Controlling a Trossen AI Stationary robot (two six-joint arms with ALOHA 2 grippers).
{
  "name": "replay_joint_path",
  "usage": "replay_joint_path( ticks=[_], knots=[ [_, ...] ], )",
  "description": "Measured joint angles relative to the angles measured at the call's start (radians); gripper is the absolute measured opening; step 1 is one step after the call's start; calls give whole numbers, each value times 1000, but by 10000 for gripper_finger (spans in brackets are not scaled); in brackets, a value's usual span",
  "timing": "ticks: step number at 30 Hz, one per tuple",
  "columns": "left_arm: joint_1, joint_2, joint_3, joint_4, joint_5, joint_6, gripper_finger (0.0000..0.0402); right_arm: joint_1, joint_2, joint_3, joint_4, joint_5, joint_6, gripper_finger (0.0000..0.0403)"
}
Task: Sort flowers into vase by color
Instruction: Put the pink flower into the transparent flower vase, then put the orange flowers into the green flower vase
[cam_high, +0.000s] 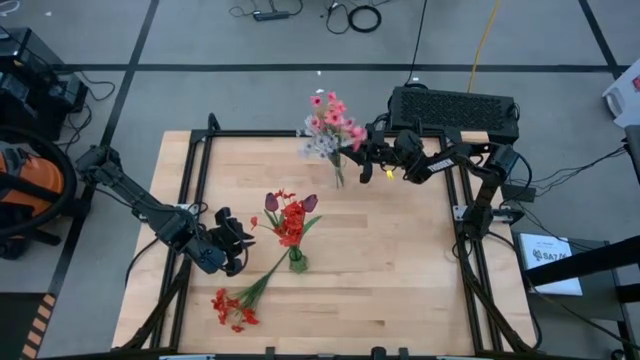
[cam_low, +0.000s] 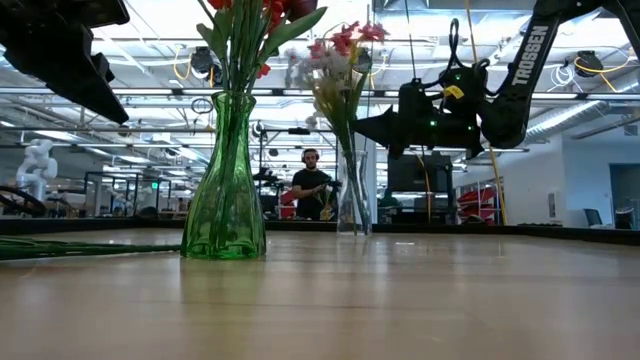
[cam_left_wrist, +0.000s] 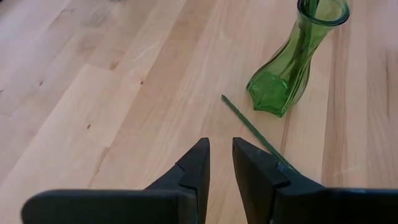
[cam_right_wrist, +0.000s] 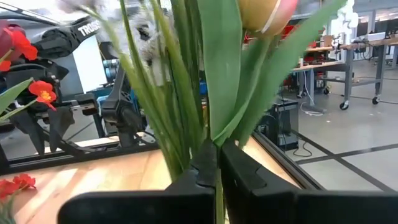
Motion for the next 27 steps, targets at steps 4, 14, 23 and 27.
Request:
replay_joint_path(
  ticks=[4, 14, 23, 27],
  knots=[
    [0, 0, 0, 5, 0, 0, 75, 0, 0, 0, 4, 0, 3, 0],
    [0, 0, 0, 5, 0, 0, 75, 0, -14, -1, -7, 0, 26, 44],
    [0, 0, 0, 4, 0, 1, 75, -3, -61, -1, -99, 1, 19, 114],
    [0, 0, 0, 4, 0, 0, 75, -16, -123, -1, -227, 3, -14, 134]
  ],
)
